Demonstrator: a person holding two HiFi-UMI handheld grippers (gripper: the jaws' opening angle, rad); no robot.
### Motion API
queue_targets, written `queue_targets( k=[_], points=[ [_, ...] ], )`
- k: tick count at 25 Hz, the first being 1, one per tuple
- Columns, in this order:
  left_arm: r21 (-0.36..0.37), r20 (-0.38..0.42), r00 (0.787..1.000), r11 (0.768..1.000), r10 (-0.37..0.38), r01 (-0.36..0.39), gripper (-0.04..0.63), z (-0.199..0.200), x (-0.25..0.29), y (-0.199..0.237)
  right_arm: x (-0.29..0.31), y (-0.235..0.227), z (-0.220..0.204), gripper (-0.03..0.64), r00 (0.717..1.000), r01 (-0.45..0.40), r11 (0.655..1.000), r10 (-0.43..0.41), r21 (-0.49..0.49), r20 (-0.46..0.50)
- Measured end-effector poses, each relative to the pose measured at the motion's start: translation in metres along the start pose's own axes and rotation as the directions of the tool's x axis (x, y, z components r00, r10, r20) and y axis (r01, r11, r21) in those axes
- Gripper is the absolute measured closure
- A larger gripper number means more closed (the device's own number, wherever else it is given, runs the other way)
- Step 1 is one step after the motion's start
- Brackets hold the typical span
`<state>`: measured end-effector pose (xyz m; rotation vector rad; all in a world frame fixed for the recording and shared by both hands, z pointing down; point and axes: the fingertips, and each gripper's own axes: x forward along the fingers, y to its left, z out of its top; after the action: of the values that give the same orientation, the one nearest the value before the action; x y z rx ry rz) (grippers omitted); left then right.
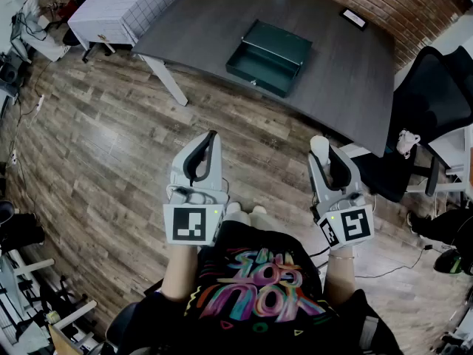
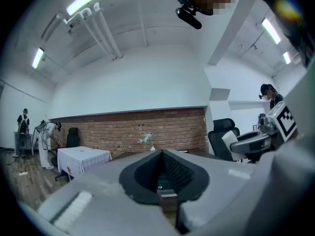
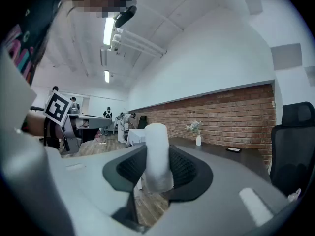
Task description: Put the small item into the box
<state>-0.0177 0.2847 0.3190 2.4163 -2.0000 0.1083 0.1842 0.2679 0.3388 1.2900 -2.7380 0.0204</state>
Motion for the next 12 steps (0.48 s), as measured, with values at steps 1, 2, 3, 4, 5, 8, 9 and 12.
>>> queue_targets(
  k=[1,2,3,4,5,8,9,12],
  points=[
    [0.001,0.004,1.000,1.000,0.003,-0.003,0.594,0.001,0.000,-0.002,-0.003,-0.002,0.001,0.479,1.000,0.003,1.000,-0.003,0.001,0.003],
    [0.002,0.008,1.000,1.000,0.006,-0.006,0.594,0.003,-0.001,-0.003,-0.005,-0.005,0.001,0.478,1.000,0.005,1.000,-0.005,0.002,0.005],
    [0.003,0.012,1.000,1.000,0.009,-0.009,0.594,0.004,-0.002,-0.005,-0.008,-0.007,0.002,0.479,1.000,0.008,1.000,-0.008,0.003,0.008],
    [0.003,0.014,1.000,1.000,0.012,-0.012,0.594,0.005,-0.003,-0.006,-0.010,-0.008,0.002,0.479,1.000,0.010,1.000,-0.010,0.004,0.011],
    [0.004,0.015,1.000,1.000,0.016,-0.016,0.594,0.006,-0.004,-0.007,-0.012,-0.010,0.003,0.479,1.000,0.010,1.000,-0.010,0.003,0.013],
    [0.003,0.019,0.999,1.000,0.030,-0.030,0.594,0.008,-0.007,-0.010,-0.016,-0.014,0.005,0.478,1.000,0.008,1.000,-0.008,0.004,0.024],
    [0.005,0.022,0.999,0.999,0.035,-0.035,0.594,0.010,-0.008,-0.012,-0.018,-0.016,0.006,0.477,1.000,0.007,1.000,-0.007,0.005,0.030],
    [0.021,0.026,0.999,0.999,0.044,-0.045,0.594,0.012,-0.012,-0.021,-0.025,-0.020,0.008,0.476,0.999,0.000,1.000,-0.001,0.010,0.045]
  ],
)
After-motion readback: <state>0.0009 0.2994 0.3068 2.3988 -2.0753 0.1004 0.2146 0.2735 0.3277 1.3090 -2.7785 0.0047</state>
